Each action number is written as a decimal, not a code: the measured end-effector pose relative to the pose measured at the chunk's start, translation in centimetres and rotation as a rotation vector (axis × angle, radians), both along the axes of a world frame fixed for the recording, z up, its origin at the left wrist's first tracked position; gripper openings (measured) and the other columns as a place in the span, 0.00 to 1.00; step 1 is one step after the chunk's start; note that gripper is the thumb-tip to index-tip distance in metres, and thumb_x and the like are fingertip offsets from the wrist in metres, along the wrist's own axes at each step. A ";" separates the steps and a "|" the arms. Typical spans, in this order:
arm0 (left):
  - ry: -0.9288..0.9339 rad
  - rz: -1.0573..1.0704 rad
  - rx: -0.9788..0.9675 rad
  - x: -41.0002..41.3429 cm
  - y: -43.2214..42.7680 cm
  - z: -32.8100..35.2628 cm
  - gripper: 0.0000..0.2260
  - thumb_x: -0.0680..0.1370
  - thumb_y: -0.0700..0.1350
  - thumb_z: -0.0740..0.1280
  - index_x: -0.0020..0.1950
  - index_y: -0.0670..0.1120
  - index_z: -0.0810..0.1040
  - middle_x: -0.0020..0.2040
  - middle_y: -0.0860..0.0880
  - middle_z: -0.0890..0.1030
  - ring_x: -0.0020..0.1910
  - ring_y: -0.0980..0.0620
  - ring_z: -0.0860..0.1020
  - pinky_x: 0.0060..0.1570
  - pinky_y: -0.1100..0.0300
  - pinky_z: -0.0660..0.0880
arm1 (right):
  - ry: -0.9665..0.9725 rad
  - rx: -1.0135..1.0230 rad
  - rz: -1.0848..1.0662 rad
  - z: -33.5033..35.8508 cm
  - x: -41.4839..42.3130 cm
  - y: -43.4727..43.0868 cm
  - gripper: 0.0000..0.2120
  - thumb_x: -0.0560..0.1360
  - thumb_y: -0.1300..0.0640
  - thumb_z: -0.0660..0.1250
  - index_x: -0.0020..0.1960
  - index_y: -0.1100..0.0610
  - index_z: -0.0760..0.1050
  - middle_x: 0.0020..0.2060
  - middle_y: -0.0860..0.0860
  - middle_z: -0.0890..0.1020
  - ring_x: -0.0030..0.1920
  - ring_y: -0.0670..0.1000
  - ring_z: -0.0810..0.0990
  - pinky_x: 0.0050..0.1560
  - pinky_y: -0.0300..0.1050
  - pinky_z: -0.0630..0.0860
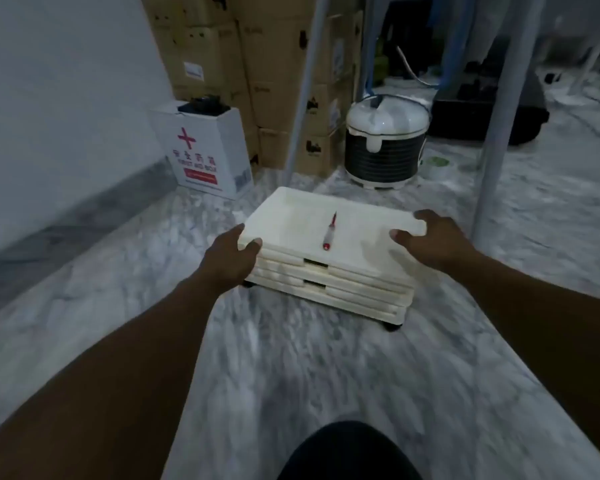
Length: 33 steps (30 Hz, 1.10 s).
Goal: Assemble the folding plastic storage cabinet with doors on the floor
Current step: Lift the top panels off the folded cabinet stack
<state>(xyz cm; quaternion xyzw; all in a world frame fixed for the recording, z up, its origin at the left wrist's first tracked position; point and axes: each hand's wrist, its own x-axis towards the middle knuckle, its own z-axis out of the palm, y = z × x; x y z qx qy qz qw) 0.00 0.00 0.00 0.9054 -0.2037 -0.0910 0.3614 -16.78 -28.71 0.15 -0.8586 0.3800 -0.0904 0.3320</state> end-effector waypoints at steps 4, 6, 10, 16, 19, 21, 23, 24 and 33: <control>0.065 0.116 -0.114 4.7 -2.3 -3.8 0.31 0.81 0.57 0.63 0.79 0.43 0.60 0.77 0.42 0.65 0.75 0.44 0.66 0.70 0.54 0.63 | -0.001 0.357 -0.216 -3.0 0.2 -3.0 0.48 0.68 0.32 0.71 0.79 0.51 0.54 0.76 0.55 0.63 0.71 0.63 0.68 0.61 0.62 0.73; 0.158 0.193 -0.165 6.9 -3.3 -5.3 0.35 0.79 0.62 0.62 0.81 0.46 0.57 0.79 0.43 0.62 0.76 0.43 0.63 0.74 0.50 0.62 | 0.011 0.530 -0.258 -4.3 0.6 -4.3 0.52 0.64 0.30 0.72 0.79 0.47 0.53 0.77 0.56 0.60 0.71 0.68 0.66 0.58 0.71 0.73; 0.379 0.260 -0.275 9.5 -3.9 -6.6 0.34 0.76 0.66 0.63 0.78 0.51 0.61 0.74 0.47 0.68 0.71 0.41 0.69 0.65 0.43 0.69 | 0.054 0.753 -0.211 -6.0 1.3 -5.0 0.50 0.58 0.28 0.75 0.72 0.47 0.64 0.69 0.58 0.70 0.64 0.70 0.72 0.55 0.73 0.74; 0.508 0.249 -0.304 9.7 -2.0 -7.9 0.20 0.75 0.59 0.70 0.63 0.52 0.74 0.61 0.46 0.78 0.58 0.42 0.78 0.42 0.51 0.77 | -0.045 0.854 -0.143 -7.4 2.0 -4.1 0.34 0.63 0.39 0.78 0.65 0.43 0.70 0.60 0.53 0.79 0.57 0.62 0.79 0.50 0.72 0.77; 0.508 0.279 -0.311 9.3 -0.2 -7.9 0.17 0.75 0.58 0.70 0.60 0.53 0.75 0.61 0.46 0.77 0.58 0.42 0.77 0.50 0.45 0.79 | -0.026 0.853 -0.136 -7.5 2.5 -3.2 0.41 0.59 0.39 0.81 0.68 0.45 0.70 0.61 0.53 0.79 0.58 0.62 0.79 0.49 0.72 0.78; 0.507 0.300 -0.299 9.0 1.7 -7.6 0.18 0.75 0.58 0.70 0.61 0.52 0.75 0.61 0.45 0.77 0.58 0.42 0.78 0.52 0.45 0.79 | -0.016 0.842 -0.126 -7.2 3.2 -1.9 0.42 0.59 0.39 0.81 0.68 0.46 0.70 0.61 0.54 0.79 0.58 0.63 0.79 0.49 0.72 0.78; 0.519 0.321 -0.291 8.6 4.5 -7.5 0.19 0.75 0.58 0.70 0.63 0.52 0.75 0.60 0.45 0.77 0.58 0.41 0.78 0.49 0.48 0.79 | -0.003 0.838 -0.093 -7.2 4.1 -0.3 0.40 0.60 0.39 0.80 0.68 0.46 0.70 0.60 0.53 0.79 0.57 0.62 0.79 0.48 0.71 0.79; 0.521 0.339 -0.293 8.4 5.8 -7.5 0.20 0.75 0.58 0.70 0.63 0.52 0.75 0.60 0.44 0.77 0.58 0.41 0.78 0.47 0.49 0.78 | 0.004 0.836 -0.073 -7.2 4.6 0.5 0.40 0.60 0.39 0.80 0.68 0.46 0.70 0.60 0.53 0.79 0.57 0.62 0.80 0.48 0.71 0.79; 0.568 0.526 -0.272 5.3 23.2 -6.3 0.20 0.77 0.56 0.69 0.65 0.48 0.71 0.57 0.45 0.76 0.57 0.38 0.77 0.60 0.40 0.76 | 0.092 0.816 0.188 -7.2 10.8 13.1 0.37 0.60 0.37 0.79 0.65 0.46 0.73 0.55 0.54 0.84 0.53 0.60 0.83 0.47 0.68 0.81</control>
